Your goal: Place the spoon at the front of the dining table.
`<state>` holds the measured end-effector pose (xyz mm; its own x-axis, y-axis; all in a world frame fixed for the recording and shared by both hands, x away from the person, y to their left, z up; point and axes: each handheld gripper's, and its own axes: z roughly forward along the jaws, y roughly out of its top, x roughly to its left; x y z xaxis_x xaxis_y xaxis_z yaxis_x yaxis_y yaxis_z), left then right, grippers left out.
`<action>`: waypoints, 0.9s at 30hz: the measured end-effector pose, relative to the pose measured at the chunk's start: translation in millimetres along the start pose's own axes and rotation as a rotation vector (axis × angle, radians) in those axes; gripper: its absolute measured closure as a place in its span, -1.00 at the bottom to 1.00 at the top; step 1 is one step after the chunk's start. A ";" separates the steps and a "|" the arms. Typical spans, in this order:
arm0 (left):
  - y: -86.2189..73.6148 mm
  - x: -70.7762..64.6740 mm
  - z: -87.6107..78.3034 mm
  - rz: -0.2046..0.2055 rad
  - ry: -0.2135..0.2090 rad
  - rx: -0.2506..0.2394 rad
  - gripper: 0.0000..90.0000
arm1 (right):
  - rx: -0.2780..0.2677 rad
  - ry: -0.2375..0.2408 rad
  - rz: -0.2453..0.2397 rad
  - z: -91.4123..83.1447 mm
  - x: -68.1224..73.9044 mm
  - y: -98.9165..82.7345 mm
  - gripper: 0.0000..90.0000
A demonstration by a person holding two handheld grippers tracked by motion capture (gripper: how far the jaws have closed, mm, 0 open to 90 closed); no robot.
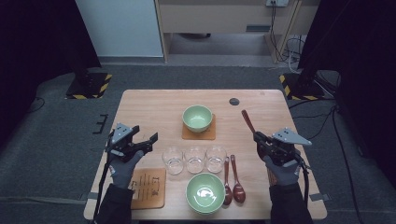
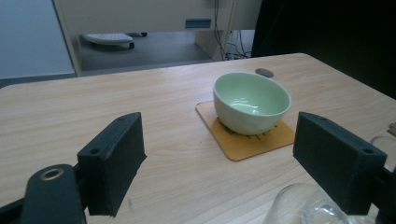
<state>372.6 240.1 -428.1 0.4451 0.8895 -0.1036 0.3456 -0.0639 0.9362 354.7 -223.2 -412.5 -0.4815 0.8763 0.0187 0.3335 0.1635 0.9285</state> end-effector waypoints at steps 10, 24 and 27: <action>14.9 -27.1 10.6 0.031 -0.064 -0.020 -0.63 | -0.030 0.018 -0.008 -1.2 2.7 2.2 0.82; 30.1 -58.6 24.6 0.067 -0.135 -0.041 -0.61 | -0.048 0.039 -0.026 1.3 9.2 1.6 0.82; 32.9 -64.8 26.9 0.075 -0.148 -0.046 -0.61 | -0.051 0.044 -0.030 1.7 10.0 1.5 0.82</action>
<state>377.3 168.2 -399.5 0.5863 0.8064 -0.0781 0.2704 -0.1039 0.9571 351.7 -213.4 -411.5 -0.5261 0.8504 0.0058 0.2775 0.1652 0.9464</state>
